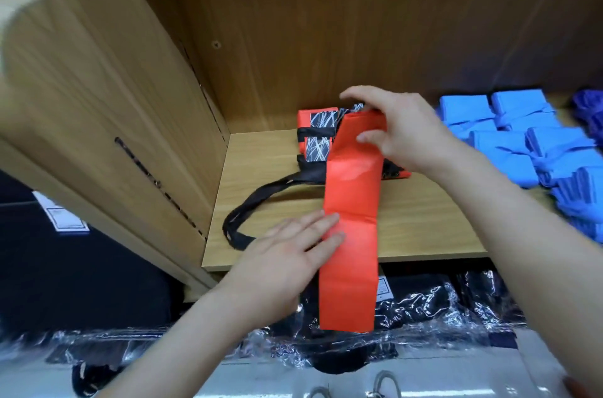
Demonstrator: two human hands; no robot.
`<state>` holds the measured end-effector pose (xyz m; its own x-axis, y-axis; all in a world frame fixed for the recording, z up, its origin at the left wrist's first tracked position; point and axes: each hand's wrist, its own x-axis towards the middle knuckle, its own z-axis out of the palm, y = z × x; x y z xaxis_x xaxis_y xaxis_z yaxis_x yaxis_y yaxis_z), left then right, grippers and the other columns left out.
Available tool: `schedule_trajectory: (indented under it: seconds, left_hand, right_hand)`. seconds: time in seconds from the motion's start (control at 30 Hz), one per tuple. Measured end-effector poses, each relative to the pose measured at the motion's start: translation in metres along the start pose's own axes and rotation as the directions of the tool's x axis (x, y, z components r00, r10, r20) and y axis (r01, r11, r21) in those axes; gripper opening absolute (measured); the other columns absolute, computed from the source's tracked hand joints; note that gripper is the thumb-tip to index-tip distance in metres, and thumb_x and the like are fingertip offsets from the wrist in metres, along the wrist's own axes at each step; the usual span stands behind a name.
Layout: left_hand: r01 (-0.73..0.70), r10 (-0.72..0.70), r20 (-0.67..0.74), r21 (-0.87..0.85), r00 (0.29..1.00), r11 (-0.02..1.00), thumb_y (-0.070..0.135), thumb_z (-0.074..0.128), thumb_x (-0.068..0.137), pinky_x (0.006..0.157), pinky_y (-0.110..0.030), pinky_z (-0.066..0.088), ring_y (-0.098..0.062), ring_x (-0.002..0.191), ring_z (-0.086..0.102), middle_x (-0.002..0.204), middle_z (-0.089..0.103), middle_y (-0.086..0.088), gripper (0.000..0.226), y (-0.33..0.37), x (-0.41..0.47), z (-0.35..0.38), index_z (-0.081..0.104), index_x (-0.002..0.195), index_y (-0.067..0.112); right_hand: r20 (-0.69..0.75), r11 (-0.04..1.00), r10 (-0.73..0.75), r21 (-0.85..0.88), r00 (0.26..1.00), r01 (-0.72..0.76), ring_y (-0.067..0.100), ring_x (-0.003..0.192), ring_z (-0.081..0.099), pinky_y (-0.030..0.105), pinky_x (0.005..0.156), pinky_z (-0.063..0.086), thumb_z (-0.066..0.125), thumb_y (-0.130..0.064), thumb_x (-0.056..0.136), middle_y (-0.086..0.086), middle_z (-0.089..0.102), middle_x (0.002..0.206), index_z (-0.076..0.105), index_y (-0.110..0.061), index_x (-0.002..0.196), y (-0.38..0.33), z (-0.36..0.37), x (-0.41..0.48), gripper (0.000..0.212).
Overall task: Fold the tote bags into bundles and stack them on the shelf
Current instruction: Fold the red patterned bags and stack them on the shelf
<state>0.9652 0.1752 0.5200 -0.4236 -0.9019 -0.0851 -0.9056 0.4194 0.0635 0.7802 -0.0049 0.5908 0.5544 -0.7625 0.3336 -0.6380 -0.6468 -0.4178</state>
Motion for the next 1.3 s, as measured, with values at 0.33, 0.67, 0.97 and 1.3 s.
schedule_trajectory:
  seconds: [0.33,0.67,0.97,1.3]
  left_hand:
    - [-0.008,0.004,-0.044,-0.08,0.999,0.997,0.005,0.058,0.079,0.117,-0.026,0.012,-0.016,0.146,0.024,0.16,0.022,-0.001,0.082,-0.003,0.021,0.042,0.025,0.153,0.02]
    - [0.307,-0.474,-0.025,-0.731,0.88,0.609,0.011,0.066,0.088,0.085,-0.03,0.051,-0.01,0.093,0.065,0.092,0.068,0.021,0.027,0.007,0.032,0.012,0.068,0.102,0.034]
    - [0.525,-0.622,-0.213,-0.375,0.754,0.764,0.049,0.054,0.094,0.061,-0.035,0.035,-0.028,0.081,0.063,0.081,0.067,-0.003,0.031,0.026,0.039,0.022,0.05,0.095,0.019]
    - [0.559,-0.614,-0.053,-0.359,0.787,0.748,0.048,0.062,0.089,0.07,-0.036,0.042,-0.032,0.09,0.064,0.091,0.07,-0.006,0.041,0.026,0.037,0.017,0.048,0.11,0.016]
  right_hand:
    - [0.134,0.993,-0.061,-0.093,0.989,0.074,0.018,0.144,0.02,0.049,0.105,0.035,0.061,0.005,0.074,-0.007,0.027,0.157,0.033,-0.034,0.147,0.006,0.046,-0.038,0.088]
    - [0.247,0.911,0.16,0.335,0.956,-0.239,0.006,0.085,0.058,0.028,0.076,0.047,0.063,-0.046,0.086,-0.008,0.066,0.085,0.069,-0.049,0.088,0.014,0.071,-0.126,0.006]
    - [0.156,0.855,0.427,0.251,0.891,-0.454,0.006,0.059,0.055,0.028,0.06,0.043,0.07,-0.034,0.086,-0.009,0.056,0.054,0.06,-0.027,0.09,-0.011,0.09,-0.124,0.013]
    - [0.168,0.82,0.47,0.279,0.866,-0.499,0.02,0.12,0.046,0.033,0.098,0.038,0.078,-0.034,0.077,-0.008,0.058,0.126,0.034,-0.024,0.144,-0.011,0.091,-0.103,0.081]
